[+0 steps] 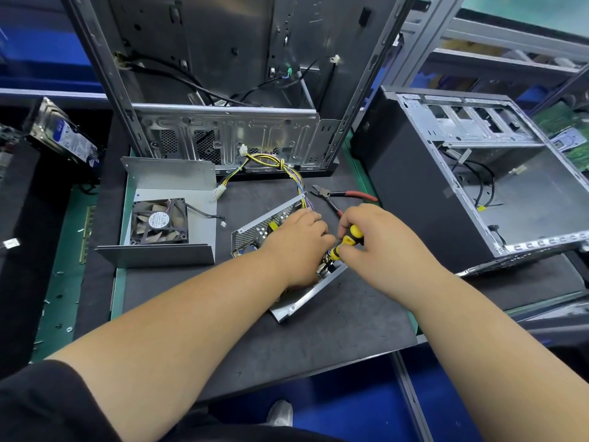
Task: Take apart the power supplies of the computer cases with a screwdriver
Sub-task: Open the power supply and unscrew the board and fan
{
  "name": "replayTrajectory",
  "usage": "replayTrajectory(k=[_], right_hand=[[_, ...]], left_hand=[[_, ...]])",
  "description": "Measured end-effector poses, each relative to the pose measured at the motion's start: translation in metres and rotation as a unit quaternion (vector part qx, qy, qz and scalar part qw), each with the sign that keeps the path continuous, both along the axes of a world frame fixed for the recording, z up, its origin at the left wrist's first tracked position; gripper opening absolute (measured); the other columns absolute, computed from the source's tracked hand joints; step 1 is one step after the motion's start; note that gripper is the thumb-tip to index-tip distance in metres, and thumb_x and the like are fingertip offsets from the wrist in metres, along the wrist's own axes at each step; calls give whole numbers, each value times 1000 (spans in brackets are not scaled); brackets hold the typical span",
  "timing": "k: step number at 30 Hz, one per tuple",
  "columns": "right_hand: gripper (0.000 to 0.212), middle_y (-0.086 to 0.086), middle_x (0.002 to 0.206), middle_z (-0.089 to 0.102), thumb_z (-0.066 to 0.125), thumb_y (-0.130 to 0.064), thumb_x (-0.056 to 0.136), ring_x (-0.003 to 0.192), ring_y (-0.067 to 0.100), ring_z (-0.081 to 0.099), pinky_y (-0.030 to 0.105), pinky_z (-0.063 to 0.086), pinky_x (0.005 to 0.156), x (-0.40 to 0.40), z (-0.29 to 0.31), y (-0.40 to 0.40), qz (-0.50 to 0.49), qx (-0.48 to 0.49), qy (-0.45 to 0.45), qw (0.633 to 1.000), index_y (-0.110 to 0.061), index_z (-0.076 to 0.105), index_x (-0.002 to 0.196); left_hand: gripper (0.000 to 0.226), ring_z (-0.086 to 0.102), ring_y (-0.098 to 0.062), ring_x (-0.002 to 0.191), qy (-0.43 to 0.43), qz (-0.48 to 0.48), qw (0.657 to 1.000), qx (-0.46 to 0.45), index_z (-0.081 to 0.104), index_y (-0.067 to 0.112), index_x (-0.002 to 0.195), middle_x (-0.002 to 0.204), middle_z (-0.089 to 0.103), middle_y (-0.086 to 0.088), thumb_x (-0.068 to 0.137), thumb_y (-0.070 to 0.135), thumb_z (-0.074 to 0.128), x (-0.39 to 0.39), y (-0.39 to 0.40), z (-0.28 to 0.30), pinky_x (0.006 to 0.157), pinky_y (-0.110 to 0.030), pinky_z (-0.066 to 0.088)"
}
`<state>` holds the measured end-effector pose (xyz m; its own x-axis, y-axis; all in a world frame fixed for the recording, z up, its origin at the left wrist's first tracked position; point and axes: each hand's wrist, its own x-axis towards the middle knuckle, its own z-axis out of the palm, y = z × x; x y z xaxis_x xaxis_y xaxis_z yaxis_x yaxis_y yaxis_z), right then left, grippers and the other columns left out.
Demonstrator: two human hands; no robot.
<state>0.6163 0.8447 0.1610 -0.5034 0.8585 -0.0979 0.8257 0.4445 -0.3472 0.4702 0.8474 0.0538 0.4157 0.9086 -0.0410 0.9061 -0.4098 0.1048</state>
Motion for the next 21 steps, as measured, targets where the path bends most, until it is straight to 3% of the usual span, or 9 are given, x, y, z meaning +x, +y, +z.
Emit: replayTrajectory(k=[3, 8, 14, 17, 19, 21], right_hand=[[11, -9, 85, 47, 63, -17, 84, 79, 11, 44, 16, 28, 58, 1, -1, 0, 3, -2, 1, 1000, -24, 55, 86], [14, -8, 90, 49, 60, -13, 84, 84, 15, 47, 31, 39, 69, 0, 3, -2, 17, -44, 4, 999, -26, 55, 87], [17, -7, 95, 53, 60, -15, 87, 85, 14, 48, 31, 38, 70, 1, 6, -3, 44, -59, -22, 997, -29, 50, 86], [12, -7, 82, 54, 58, -33, 94, 77, 17, 49, 33, 36, 61, 1, 6, -4, 54, -32, -50, 997, -27, 48, 92], [27, -5, 72, 53, 51, -54, 94, 67, 13, 47, 32, 33, 56, 0, 6, -6, 45, -17, -52, 997, -27, 48, 92], [31, -3, 74, 59, 47, -56, 95, 67, 14, 47, 33, 33, 57, -2, 3, -6, 27, -10, -45, 999, -25, 50, 92]], left_hand=[[48, 26, -26, 143, 3, 1, 1000, 3, 54, 21, 130, 135, 51, -1, 84, 33, 58, 0, 1, -2, 122, -39, 4], [52, 26, -25, 143, 11, -3, 1000, 1, 52, 22, 134, 135, 50, -2, 84, 36, 58, 1, 1, -3, 123, -39, 6], [50, 24, -25, 144, 17, -2, 1000, -6, 51, 22, 133, 139, 47, -2, 86, 37, 57, 1, 1, -3, 123, -39, 5], [52, 22, -24, 145, 25, -4, 1000, -9, 48, 24, 136, 142, 44, 0, 87, 39, 55, 2, 3, -2, 123, -40, 5], [53, 20, -22, 145, 18, -1, 1000, -17, 45, 27, 139, 143, 42, 3, 88, 40, 54, 2, 4, -1, 123, -38, 3], [53, 22, -21, 144, 10, 3, 1000, -19, 45, 26, 139, 142, 43, 3, 88, 36, 54, 3, 5, -1, 123, -38, 5]])
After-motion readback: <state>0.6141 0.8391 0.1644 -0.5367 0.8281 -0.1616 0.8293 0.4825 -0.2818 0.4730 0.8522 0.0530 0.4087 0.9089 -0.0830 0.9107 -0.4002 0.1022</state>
